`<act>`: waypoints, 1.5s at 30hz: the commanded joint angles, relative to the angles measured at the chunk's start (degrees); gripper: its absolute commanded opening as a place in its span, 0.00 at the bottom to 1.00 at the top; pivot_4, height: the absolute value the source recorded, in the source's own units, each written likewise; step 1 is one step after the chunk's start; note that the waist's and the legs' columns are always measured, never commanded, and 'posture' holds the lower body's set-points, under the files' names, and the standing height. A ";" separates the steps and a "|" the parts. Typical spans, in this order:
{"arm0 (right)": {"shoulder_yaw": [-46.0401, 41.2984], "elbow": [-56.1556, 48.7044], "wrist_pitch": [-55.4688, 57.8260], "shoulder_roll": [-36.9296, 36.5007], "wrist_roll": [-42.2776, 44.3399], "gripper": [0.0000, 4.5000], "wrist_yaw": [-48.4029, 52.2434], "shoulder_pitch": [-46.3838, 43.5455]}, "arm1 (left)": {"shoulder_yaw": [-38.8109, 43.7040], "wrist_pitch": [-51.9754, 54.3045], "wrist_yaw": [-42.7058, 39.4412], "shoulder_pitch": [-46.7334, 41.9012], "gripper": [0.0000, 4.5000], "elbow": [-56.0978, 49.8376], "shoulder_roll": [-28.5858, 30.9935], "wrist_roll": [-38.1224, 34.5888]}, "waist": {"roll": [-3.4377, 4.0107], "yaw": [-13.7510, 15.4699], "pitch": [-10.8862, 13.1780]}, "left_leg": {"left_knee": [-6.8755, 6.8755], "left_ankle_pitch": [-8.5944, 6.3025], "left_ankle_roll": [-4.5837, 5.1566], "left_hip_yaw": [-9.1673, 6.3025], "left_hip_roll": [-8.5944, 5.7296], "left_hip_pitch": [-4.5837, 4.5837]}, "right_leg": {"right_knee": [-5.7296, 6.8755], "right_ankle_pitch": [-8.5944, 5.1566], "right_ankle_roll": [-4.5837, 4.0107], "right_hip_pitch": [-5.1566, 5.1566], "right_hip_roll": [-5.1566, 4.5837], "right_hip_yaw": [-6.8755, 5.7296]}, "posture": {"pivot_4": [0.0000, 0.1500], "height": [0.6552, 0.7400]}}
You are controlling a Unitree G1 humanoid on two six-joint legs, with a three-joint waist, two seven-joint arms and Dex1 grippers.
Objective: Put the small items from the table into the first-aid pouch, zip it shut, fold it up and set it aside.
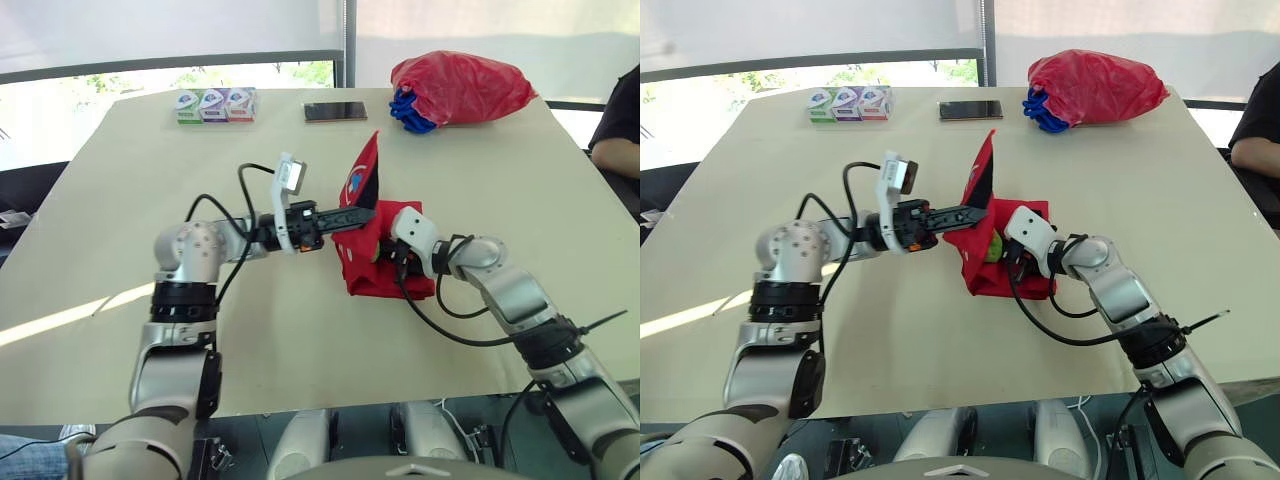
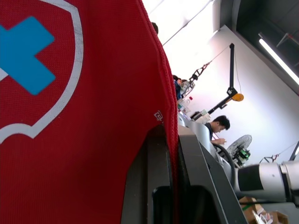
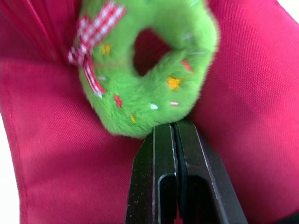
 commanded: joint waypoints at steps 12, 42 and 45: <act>-24.66 -25.37 5.69 -10.49 15.94 0.01 2.30 18.15 | -4.15 -4.71 -6.93 -3.66 0.00 6.25 -2.62 5.56 | 0.06 1.08 0.05 | 0.02 0.00 0.04 -0.05 -0.11 -0.06 | -0.03 0.00 0.02 0.09 0.07 -0.08 | 1.00 1.00; -42.84 -27.64 -0.11 -19.48 27.92 1.00 6.31 36.44 | -11.63 -15.55 -14.92 -7.48 0.99 23.99 -10.84 21.34 | 0.11 1.56 0.02 | 0.07 -0.01 0.08 -0.05 -0.09 0.08 | -0.04 -0.01 0.05 0.34 0.15 -0.12 | 1.00 1.00; -42.67 -28.14 0.12 -19.41 28.22 1.00 5.72 36.60 | -11.47 -15.37 -14.79 -7.25 0.99 24.02 -11.12 21.61 | 0.11 1.73 0.02 | 0.08 -0.01 0.08 -0.05 -0.09 0.07 | -0.05 -0.01 0.05 0.34 0.14 -0.13 | 1.00 1.00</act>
